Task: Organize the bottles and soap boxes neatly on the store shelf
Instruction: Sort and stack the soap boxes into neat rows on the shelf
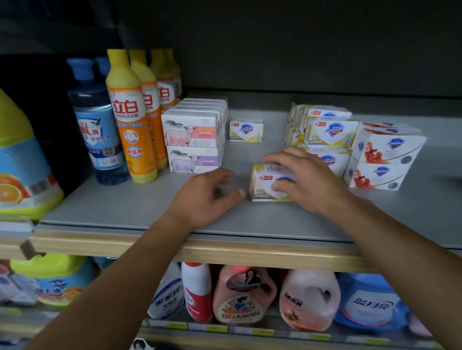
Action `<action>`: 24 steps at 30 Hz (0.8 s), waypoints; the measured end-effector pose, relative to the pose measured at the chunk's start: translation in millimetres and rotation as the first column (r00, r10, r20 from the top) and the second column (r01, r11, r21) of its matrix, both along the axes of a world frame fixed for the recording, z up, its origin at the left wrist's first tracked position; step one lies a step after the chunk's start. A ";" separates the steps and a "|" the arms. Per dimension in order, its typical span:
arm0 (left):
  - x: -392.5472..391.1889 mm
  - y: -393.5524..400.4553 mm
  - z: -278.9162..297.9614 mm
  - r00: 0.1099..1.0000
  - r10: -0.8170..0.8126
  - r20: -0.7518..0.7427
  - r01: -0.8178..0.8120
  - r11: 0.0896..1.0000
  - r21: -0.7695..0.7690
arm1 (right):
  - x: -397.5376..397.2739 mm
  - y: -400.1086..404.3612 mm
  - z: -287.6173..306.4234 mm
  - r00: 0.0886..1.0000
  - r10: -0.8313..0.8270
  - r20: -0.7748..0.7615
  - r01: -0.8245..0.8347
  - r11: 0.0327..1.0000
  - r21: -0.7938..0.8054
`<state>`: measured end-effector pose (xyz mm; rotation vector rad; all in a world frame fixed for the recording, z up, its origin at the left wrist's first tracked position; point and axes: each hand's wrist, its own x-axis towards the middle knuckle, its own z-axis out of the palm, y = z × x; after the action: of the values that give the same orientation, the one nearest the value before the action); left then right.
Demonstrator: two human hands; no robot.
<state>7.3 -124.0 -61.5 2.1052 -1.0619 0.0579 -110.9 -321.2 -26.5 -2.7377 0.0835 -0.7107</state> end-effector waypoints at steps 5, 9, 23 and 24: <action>1.3 4.2 -0.3 0.973 -0.174 -0.151 0.137 0.964 -0.229 | 18.7 37.8 -7.2 0.979 0.140 0.149 -0.153 0.985 0.079; 7.1 7.4 3.2 0.930 -0.133 -0.344 -0.023 0.910 -0.414 | 26.9 39.0 -18.3 0.972 0.067 0.227 -0.098 0.987 0.129; 14.5 13.9 6.8 0.784 -0.135 -0.606 -0.265 0.809 -0.524 | 22.8 33.9 -30.4 0.962 0.167 0.214 -0.257 0.816 0.518; 12.7 14.4 6.4 0.808 -0.110 -0.578 -0.238 0.837 -0.493 | 22.0 34.1 -29.5 0.965 0.140 0.223 -0.246 0.786 0.567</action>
<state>20.0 -109.6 -55.1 1.4709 -0.4994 -0.2256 -88.9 -287.1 -56.0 -2.0408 -0.0164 -0.7093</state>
